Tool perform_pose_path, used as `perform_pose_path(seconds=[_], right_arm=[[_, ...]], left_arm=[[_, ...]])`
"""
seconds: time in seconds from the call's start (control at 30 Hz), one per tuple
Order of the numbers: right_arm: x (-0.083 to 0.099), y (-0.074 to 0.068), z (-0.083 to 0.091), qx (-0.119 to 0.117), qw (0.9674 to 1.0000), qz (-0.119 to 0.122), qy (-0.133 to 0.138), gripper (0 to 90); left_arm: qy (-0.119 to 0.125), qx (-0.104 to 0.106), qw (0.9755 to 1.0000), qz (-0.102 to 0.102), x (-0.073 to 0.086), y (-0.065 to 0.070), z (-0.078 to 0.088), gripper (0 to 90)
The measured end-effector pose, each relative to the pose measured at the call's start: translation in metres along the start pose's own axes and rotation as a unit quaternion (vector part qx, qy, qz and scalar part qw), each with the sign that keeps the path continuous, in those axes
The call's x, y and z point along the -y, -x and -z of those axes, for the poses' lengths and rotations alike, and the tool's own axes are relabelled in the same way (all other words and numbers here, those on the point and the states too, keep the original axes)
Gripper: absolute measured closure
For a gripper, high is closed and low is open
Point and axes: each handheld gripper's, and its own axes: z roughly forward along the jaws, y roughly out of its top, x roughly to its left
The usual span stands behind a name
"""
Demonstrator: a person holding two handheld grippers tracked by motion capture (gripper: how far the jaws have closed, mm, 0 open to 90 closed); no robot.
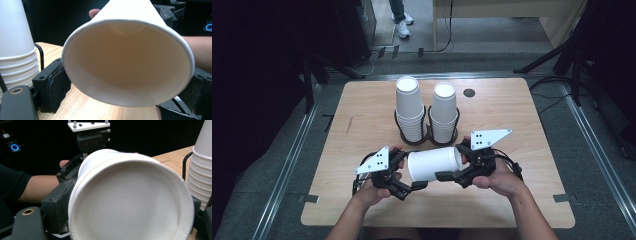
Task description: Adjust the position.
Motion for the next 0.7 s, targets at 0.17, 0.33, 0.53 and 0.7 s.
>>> perform_pose_path(seconds=[0.17, 0.33, 0.53, 0.7], right_arm=[[0.000, 0.000, 0.000, -0.002, 1.0000, -0.001, -0.002, 15.7], [-0.001, 0.000, 0.001, 0.009, 1.0000, 0.000, -0.002, 11.6], [-0.003, 0.000, 0.007, 0.024, 0.9997, 0.008, -0.001, 6.6], [-0.002, -0.003, 0.014, 0.046, 0.9984, 0.026, -0.017, 6.6]], left_arm=[[-0.001, -0.001, 1.0000, 0.002, 0.000, 0.000, 0.000, 9.6], [-0.001, -0.004, 1.0000, 0.004, 0.000, -0.002, 0.002, 9.6], [-0.012, -0.007, 0.9999, 0.003, 0.002, -0.003, 0.003, 9.7], [-0.023, -0.005, 0.9997, 0.003, 0.003, -0.003, 0.000, 9.8]])
